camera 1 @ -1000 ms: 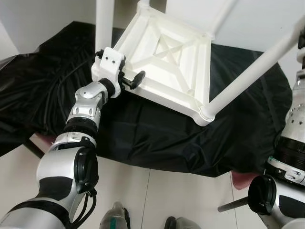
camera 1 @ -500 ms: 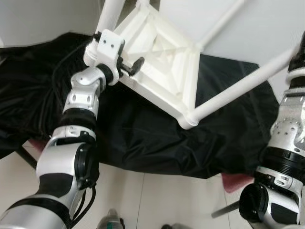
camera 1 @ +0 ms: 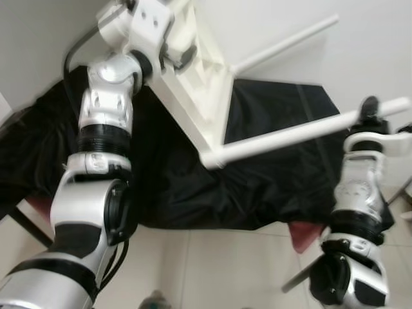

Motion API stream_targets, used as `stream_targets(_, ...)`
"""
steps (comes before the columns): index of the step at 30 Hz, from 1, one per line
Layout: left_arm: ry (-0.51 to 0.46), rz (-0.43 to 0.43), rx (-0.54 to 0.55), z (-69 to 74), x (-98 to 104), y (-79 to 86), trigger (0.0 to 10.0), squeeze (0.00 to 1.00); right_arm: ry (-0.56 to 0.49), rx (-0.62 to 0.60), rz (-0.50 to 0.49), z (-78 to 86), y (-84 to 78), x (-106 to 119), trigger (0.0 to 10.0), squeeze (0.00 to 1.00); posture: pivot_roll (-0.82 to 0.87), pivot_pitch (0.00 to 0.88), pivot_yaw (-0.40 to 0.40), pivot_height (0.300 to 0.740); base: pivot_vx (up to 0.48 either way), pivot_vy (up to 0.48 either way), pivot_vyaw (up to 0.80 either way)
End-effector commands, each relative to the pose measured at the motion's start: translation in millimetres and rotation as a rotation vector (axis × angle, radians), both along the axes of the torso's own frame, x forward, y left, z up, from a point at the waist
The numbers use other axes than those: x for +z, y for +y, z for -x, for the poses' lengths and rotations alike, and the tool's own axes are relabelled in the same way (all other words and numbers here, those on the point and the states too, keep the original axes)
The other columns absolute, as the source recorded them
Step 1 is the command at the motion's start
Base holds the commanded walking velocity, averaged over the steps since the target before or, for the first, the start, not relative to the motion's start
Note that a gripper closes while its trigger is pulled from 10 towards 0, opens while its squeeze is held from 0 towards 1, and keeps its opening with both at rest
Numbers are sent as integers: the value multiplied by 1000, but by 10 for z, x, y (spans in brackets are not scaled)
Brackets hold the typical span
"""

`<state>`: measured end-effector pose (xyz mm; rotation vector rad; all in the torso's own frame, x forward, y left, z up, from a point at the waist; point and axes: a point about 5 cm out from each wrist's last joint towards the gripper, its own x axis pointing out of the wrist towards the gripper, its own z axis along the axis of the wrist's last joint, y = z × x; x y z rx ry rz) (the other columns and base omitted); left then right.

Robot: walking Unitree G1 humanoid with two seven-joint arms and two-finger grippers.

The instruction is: Building children table

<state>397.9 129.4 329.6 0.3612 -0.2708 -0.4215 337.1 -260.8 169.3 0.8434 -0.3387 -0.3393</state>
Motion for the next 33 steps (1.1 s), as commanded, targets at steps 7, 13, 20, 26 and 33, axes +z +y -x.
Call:
stream_targets(7, -256, 220, 501, 97, 470, 181, 10000, 0, 500, 382, 61, 63, 694, -1103, 1922, 0, 57, 90, 38, 740, 0, 0, 0)
stream_targets(13, -183, 204, 496, 91, 332, 159, 10000, 0, 509, 483, 102, -19, 856, -1060, 10000, 0, 54, 85, 35, 740, 0, 0, 0)
stream_targets(20, -144, 190, 498, 79, 222, 186, 10000, 0, 511, 530, 138, -28, 886, -1047, 10000, 0, 51, 78, 34, 740, 0, 0, 0)
stream_targets(26, 0, 226, 515, 51, -135, 286, 10000, 0, 480, 672, 254, 23, 956, -1033, 10000, 0, 40, 64, 28, 740, 0, 0, 0)
stream_targets(33, 65, 227, 577, 58, -329, 405, 10000, 0, 483, 746, 322, 91, 884, -1047, 10000, 0, 40, 52, 11, 740, 0, 0, 0)
